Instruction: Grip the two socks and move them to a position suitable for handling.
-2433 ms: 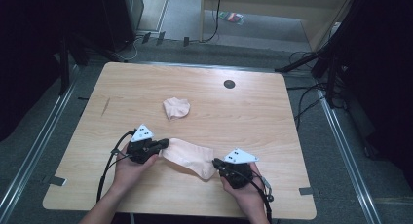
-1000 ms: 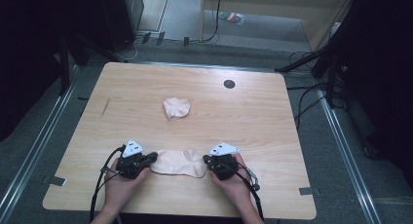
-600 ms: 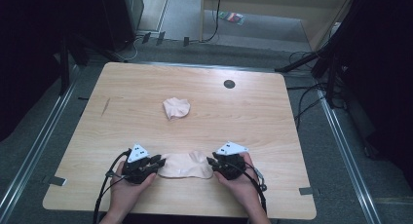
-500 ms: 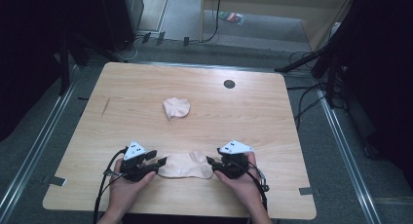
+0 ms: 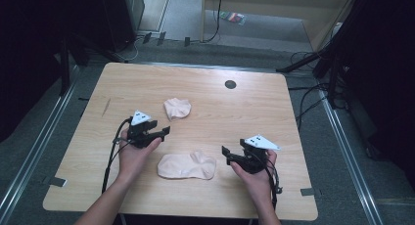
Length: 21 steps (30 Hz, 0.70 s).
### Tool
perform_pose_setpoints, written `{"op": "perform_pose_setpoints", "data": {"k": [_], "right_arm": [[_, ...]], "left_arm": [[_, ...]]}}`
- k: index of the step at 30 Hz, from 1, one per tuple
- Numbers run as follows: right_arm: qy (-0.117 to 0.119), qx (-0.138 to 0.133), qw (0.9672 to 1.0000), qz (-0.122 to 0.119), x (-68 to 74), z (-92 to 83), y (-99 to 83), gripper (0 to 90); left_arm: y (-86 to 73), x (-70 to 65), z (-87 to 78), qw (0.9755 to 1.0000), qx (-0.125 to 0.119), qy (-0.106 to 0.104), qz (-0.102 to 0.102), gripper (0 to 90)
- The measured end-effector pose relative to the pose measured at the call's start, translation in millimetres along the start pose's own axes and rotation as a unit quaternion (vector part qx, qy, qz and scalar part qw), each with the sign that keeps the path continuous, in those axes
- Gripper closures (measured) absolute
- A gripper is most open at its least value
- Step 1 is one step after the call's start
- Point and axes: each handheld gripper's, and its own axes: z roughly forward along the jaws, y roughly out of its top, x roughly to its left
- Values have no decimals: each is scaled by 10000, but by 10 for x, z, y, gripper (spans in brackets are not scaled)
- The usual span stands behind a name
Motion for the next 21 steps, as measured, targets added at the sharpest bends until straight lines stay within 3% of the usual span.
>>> {"op": "perform_pose_setpoints", "data": {"k": [4,14,17,21], "right_arm": [[-57,28,10000,26,-15,-3,-15,228],[-54,119,9999,108,-36,11,-45,225],[-31,127,9999,93,-26,17,-50,225],[-23,147,9998,90,-25,22,-54,229]], "left_arm": [[143,49,220,9998,-10,175,-68,395],[345,144,694,9977,462,505,-21,387],[355,144,788,9964,582,598,132,398],[318,110,873,9939,712,786,304,487]]}}
